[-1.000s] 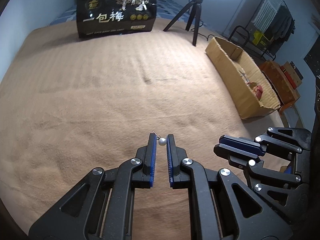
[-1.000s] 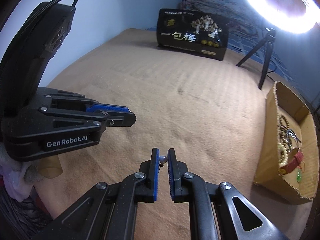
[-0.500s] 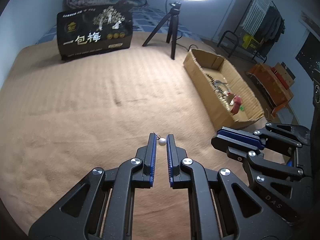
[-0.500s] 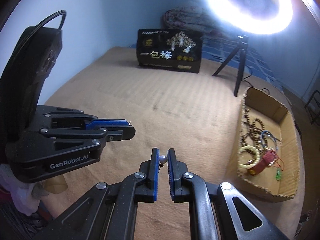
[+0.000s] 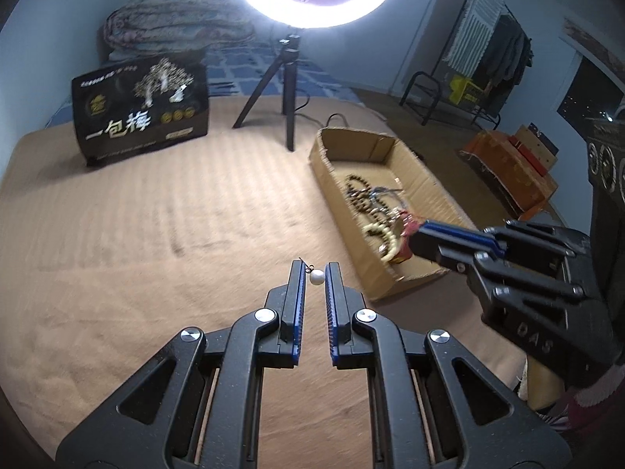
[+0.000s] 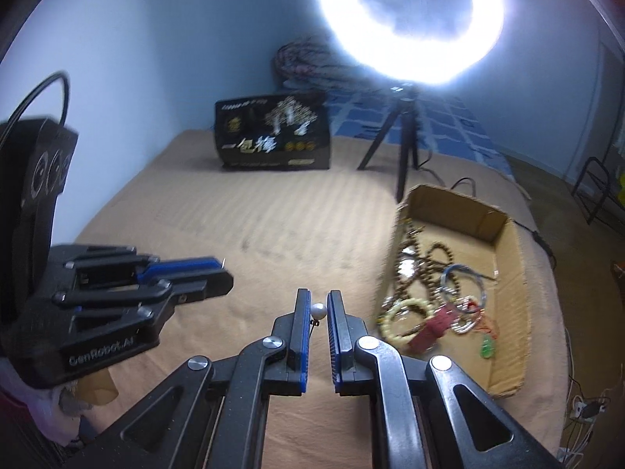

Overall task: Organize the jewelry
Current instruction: 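Carry both pearl studs over the cardboard box and lower them inside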

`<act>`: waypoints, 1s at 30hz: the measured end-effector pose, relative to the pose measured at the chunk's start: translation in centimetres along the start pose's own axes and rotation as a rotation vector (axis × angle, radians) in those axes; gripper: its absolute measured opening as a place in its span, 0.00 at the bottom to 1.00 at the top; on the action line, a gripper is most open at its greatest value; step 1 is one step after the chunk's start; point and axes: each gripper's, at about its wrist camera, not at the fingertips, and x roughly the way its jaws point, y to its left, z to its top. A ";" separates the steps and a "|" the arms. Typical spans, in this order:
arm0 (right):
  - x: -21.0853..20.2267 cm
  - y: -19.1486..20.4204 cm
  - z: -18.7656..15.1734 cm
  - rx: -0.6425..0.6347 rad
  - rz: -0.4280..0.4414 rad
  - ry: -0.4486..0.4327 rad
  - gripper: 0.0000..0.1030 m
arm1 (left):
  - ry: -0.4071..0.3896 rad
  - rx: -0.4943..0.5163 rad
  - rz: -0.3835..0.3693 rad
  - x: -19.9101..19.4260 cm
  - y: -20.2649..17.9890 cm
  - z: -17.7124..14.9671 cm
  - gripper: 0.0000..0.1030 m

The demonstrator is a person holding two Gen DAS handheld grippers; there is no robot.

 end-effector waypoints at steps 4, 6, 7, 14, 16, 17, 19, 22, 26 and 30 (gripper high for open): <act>-0.8 -2.4 0.9 0.044 -0.023 -0.026 0.06 | -0.015 0.024 -0.013 0.3 -1.7 1.0 0.08; -1.1 -3.4 1.3 0.062 -0.032 -0.033 0.06 | -0.019 0.033 -0.019 0.6 -2.4 1.3 0.08; -1.1 -3.9 1.4 0.071 -0.035 -0.036 0.06 | -0.020 0.036 -0.026 0.7 -2.8 1.6 0.08; -1.3 -7.3 2.0 0.128 -0.068 -0.043 0.06 | -0.027 0.054 -0.057 2.0 -5.2 2.7 0.08; -1.1 -8.1 2.0 0.140 -0.078 -0.042 0.06 | -0.026 0.054 -0.066 2.4 -5.7 2.9 0.08; -1.0 -8.5 2.1 0.145 -0.082 -0.040 0.06 | -0.024 0.055 -0.070 2.7 -5.9 3.0 0.08; -0.7 -9.2 2.1 0.153 -0.093 -0.035 0.06 | -0.020 0.054 -0.077 3.1 -6.3 3.1 0.08; -0.2 -10.3 2.0 0.171 -0.100 -0.028 0.06 | -0.015 0.053 -0.084 3.9 -6.8 3.4 0.08; 0.4 -11.4 2.0 0.192 -0.104 -0.019 0.06 | -0.006 0.046 -0.095 5.0 -7.2 3.7 0.08; 1.1 -12.7 2.1 0.219 -0.112 -0.014 0.06 | 0.007 0.047 -0.101 6.2 -7.7 4.0 0.08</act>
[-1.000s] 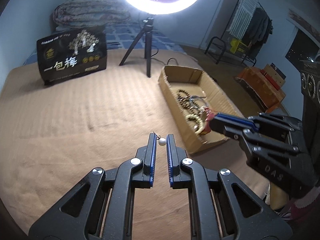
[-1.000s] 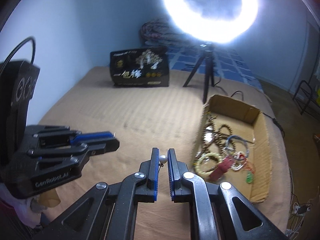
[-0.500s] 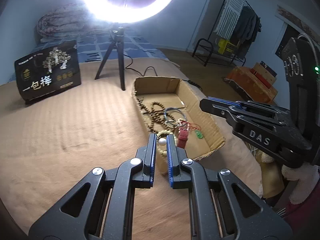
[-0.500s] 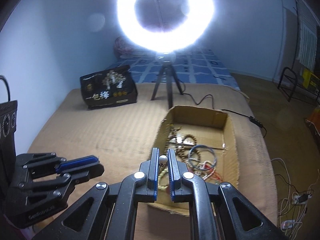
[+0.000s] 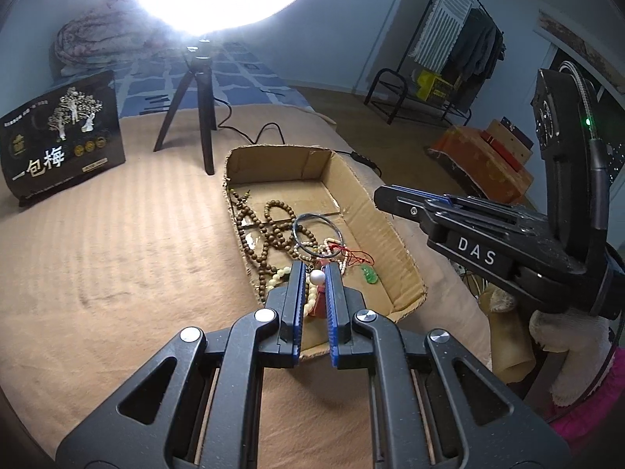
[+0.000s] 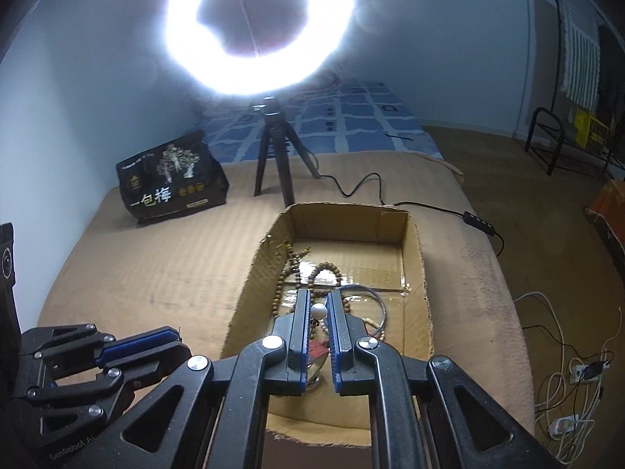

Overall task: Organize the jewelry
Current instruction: 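Carry both pearl studs over the cardboard box and lower them inside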

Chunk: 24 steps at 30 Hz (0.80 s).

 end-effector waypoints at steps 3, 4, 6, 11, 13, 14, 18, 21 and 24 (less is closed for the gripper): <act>0.8 -0.9 0.2 0.024 -0.005 0.006 0.06 | 0.008 -0.002 0.000 0.9 0.0 0.2 0.08; 1.1 -1.2 0.2 0.032 -0.005 0.009 0.06 | 0.012 -0.004 0.000 1.2 0.0 0.2 0.08; 1.7 -1.6 0.3 0.040 -0.009 0.017 0.06 | 0.019 -0.008 0.003 1.8 0.1 0.3 0.08; 3.0 -2.2 0.4 0.052 -0.014 0.033 0.06 | 0.035 -0.020 0.005 3.2 0.4 0.6 0.08; 3.4 -2.3 0.4 0.055 -0.015 0.037 0.06 | 0.040 -0.023 0.006 3.6 0.4 0.7 0.08; 3.6 -2.3 0.4 0.056 -0.016 0.040 0.06 | 0.041 -0.024 0.007 3.8 0.4 0.7 0.08; 4.3 -2.6 0.3 0.065 -0.022 0.048 0.06 | 0.048 -0.026 0.007 4.4 0.4 0.7 0.08; 4.7 -2.9 0.2 0.071 -0.024 0.053 0.06 | 0.052 -0.026 0.007 4.6 0.4 0.7 0.08; 4.9 -3.0 0.2 0.072 -0.029 0.055 0.06 | 0.052 -0.027 0.006 4.7 0.4 0.7 0.08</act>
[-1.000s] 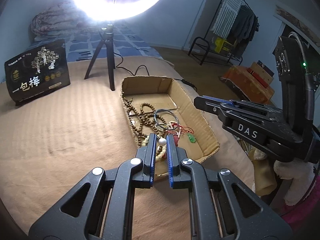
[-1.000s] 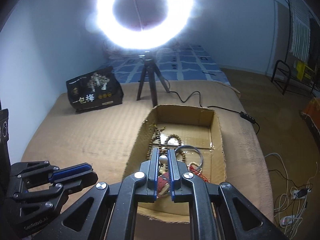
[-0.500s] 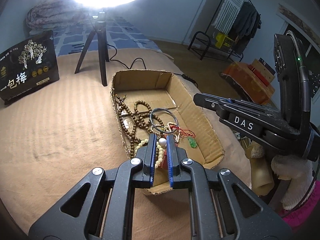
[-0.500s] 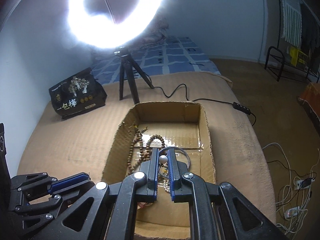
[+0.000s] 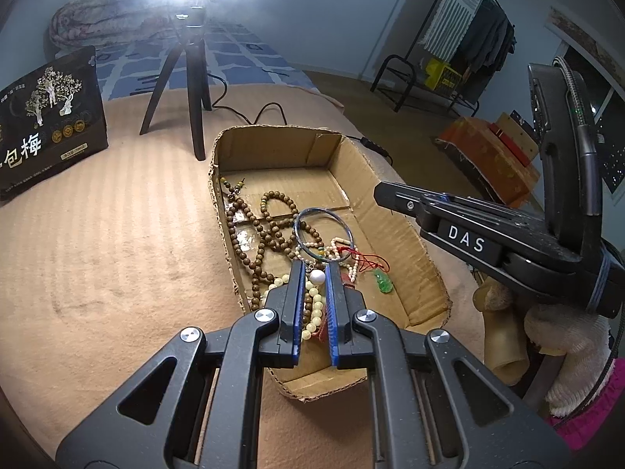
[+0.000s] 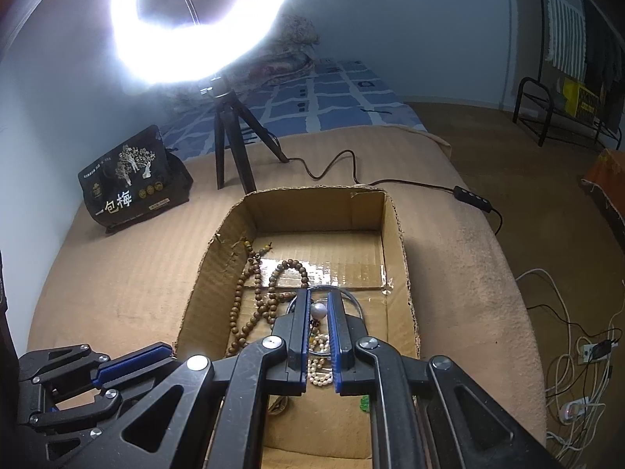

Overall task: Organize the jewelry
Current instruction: 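Carry both pearl studs over the cardboard box and lower them inside, then open both tools to release the pearl studs into the box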

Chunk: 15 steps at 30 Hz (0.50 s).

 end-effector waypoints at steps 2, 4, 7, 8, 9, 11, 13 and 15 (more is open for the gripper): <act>0.1 -0.1 0.0 0.007 0.003 0.001 0.06 | 0.001 0.000 0.000 0.1 0.0 0.0 0.08; 0.2 -0.2 0.0 0.008 0.004 0.003 0.06 | 0.001 0.002 0.001 0.1 -0.1 0.0 0.08; 0.2 -0.2 0.0 0.007 0.003 0.001 0.07 | -0.001 0.004 0.003 0.1 0.0 0.0 0.08; 0.2 -0.2 0.0 0.006 0.004 0.001 0.07 | 0.001 0.002 0.000 0.1 0.0 0.0 0.08; 0.2 -0.2 0.0 0.006 0.003 0.000 0.07 | 0.002 0.002 -0.001 0.2 0.0 0.0 0.08; 0.1 -0.2 -0.1 0.006 -0.002 -0.003 0.12 | 0.002 0.002 0.000 0.3 0.0 0.0 0.08; 0.1 -0.3 -0.1 0.010 -0.003 -0.005 0.19 | 0.001 0.004 0.000 0.2 -0.1 0.0 0.08; 0.1 -0.3 -0.1 0.009 -0.004 -0.004 0.22 | 0.000 0.005 0.004 0.2 -0.1 0.0 0.08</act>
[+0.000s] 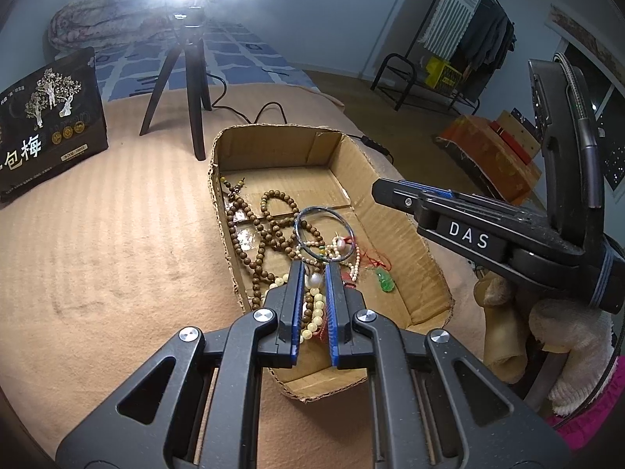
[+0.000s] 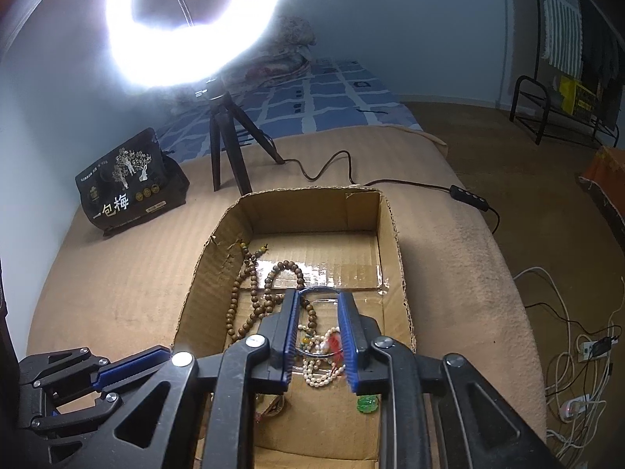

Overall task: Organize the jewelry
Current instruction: 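Open both tools to release the pearl studs into the box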

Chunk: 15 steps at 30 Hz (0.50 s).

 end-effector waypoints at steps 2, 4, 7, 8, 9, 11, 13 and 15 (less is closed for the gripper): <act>0.0 0.1 0.0 -0.003 -0.005 -0.001 0.27 | 0.002 0.001 0.003 0.1 0.1 0.0 0.08; 0.0 0.1 0.0 -0.009 -0.009 0.003 0.29 | 0.004 0.003 0.008 0.1 0.2 0.0 0.08; -0.2 0.2 0.0 -0.013 -0.020 0.002 0.44 | 0.008 0.003 0.015 -0.1 0.2 -0.1 0.09; -0.3 0.3 0.0 -0.013 -0.027 -0.002 0.46 | 0.008 0.003 0.016 -0.1 0.3 -0.1 0.14; -0.4 0.3 0.1 -0.016 -0.031 -0.005 0.48 | 0.006 0.002 0.018 -0.2 0.3 -0.2 0.19; -0.7 0.5 0.1 -0.019 -0.040 -0.008 0.49 | -0.005 0.000 0.022 -0.6 0.4 -0.2 0.30; -0.9 0.5 0.2 -0.018 -0.054 -0.012 0.61 | -0.007 0.000 0.023 -0.9 0.4 -0.3 0.30; -1.3 0.4 0.2 -0.014 -0.060 -0.021 0.68 | -0.007 0.003 0.026 -1.1 0.4 -0.5 0.30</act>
